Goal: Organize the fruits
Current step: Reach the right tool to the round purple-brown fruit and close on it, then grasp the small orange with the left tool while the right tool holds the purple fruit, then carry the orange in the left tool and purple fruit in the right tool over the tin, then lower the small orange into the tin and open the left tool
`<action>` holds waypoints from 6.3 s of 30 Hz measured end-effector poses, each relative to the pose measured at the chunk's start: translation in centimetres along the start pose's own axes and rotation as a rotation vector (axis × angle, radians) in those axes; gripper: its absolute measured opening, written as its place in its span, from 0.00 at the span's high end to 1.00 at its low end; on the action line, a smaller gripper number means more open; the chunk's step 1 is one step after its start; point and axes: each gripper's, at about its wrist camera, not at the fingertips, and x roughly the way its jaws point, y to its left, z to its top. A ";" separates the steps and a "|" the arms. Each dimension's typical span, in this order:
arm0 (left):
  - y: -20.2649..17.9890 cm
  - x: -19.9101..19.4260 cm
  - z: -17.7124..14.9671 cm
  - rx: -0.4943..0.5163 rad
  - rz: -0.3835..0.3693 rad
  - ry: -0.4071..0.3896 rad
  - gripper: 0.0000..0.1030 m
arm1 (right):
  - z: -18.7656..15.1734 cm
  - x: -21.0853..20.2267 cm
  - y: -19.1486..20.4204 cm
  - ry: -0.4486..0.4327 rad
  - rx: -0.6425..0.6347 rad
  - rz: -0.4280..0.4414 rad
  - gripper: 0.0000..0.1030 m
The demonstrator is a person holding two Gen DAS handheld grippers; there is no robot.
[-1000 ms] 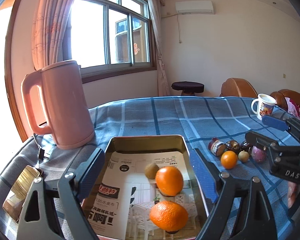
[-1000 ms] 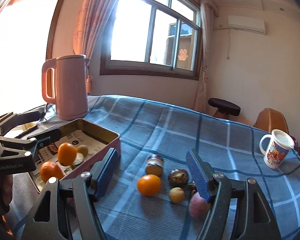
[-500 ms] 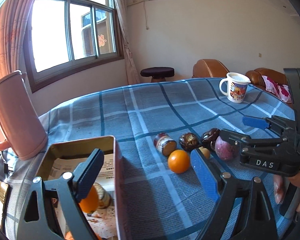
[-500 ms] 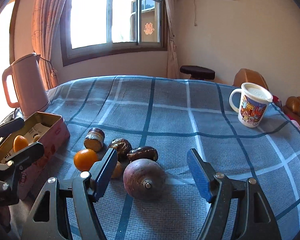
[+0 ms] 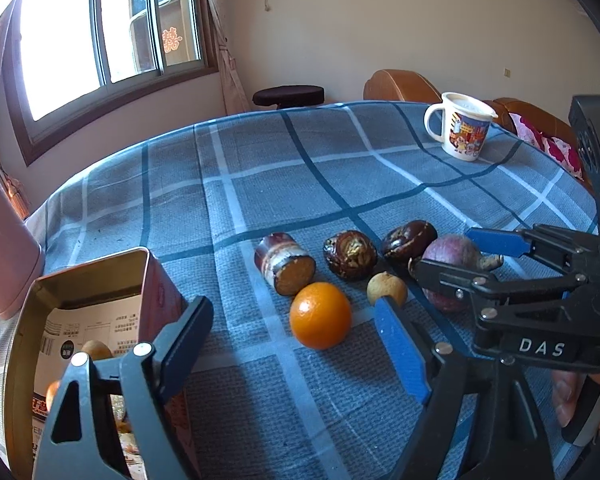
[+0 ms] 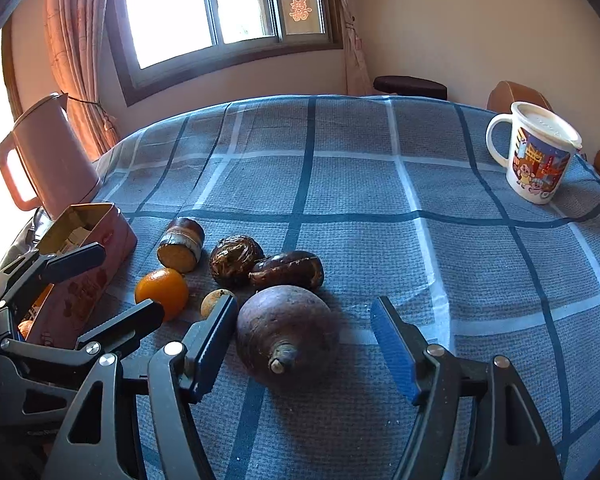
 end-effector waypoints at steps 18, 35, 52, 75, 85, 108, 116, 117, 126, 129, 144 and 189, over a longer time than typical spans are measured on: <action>-0.8 1.7 -0.1 0.030 -0.069 0.085 0.64 | -0.2 -0.9 0.2 -0.031 -0.006 0.068 0.50; 0.0 -1.4 -0.2 0.002 -0.091 -0.073 0.64 | -0.4 -3.3 1.0 -0.160 -0.054 0.061 0.50; 0.3 -4.1 -0.6 -0.015 -0.040 -0.224 0.64 | -1.0 -5.3 1.5 -0.280 -0.079 0.058 0.49; 0.5 -6.1 -1.4 -0.023 -0.011 -0.325 0.64 | -1.7 -7.4 1.8 -0.392 -0.100 0.044 0.50; 0.5 -6.8 -1.7 -0.032 -0.002 -0.354 0.64 | -2.2 -8.1 2.0 -0.428 -0.108 0.041 0.49; 0.6 -7.9 -2.3 -0.037 0.032 -0.414 0.64 | -2.8 -9.3 2.4 -0.497 -0.133 0.035 0.49; 0.6 -8.3 -2.4 -0.033 0.044 -0.431 0.64 | -2.9 -9.5 2.5 -0.509 -0.136 0.034 0.49; 0.6 -8.3 -2.5 -0.033 0.044 -0.432 0.64 | -2.9 -9.5 2.5 -0.509 -0.137 0.033 0.49; 0.5 -8.5 -2.5 -0.030 0.043 -0.431 0.64 | -2.8 -9.5 2.5 -0.507 -0.143 0.032 0.49; 0.5 -8.6 -2.6 -0.029 0.043 -0.430 0.64 | -2.8 -9.5 2.5 -0.506 -0.144 0.032 0.49; 1.4 -9.0 -3.0 -0.033 0.056 -0.416 0.64 | -2.3 -8.6 3.7 -0.489 -0.171 0.053 0.49; 9.7 -9.9 -4.9 -0.174 0.140 -0.368 0.64 | -1.2 -4.4 13.5 -0.392 -0.336 0.174 0.49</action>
